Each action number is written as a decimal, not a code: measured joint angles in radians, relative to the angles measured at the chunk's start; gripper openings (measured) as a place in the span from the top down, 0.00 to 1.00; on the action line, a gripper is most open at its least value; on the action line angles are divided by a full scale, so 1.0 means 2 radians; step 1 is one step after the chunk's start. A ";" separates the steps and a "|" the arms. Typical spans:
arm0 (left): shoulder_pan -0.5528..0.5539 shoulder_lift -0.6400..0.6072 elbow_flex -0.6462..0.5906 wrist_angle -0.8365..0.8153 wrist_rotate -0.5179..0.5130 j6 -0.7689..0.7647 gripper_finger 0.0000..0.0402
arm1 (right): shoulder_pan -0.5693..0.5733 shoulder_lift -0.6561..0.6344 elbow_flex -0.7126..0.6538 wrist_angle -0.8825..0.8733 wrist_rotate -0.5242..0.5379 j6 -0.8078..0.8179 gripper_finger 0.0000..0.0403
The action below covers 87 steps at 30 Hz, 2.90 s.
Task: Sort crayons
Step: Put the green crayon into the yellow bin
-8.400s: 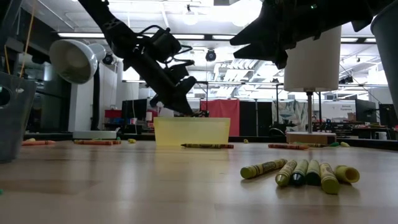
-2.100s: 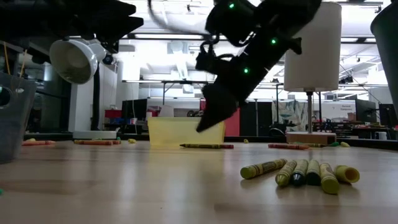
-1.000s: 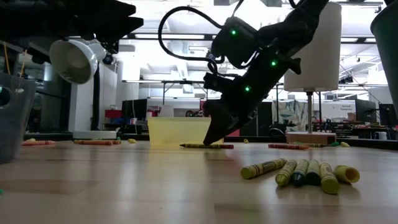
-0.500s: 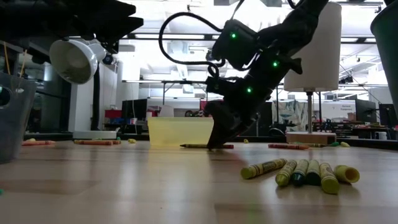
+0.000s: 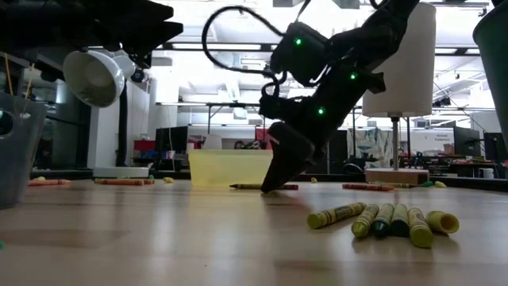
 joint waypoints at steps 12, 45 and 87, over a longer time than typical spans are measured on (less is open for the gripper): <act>0.000 0.000 0.000 -0.001 0.000 -0.005 0.64 | 0.009 -0.001 0.000 0.090 0.088 -0.054 0.56; 0.000 0.000 0.000 -0.015 0.000 -0.014 0.64 | -0.023 0.054 0.000 0.127 0.082 -0.035 0.56; 0.000 0.000 0.000 -0.045 0.000 -0.013 0.64 | 0.024 -0.040 -0.035 0.145 0.018 -0.137 0.99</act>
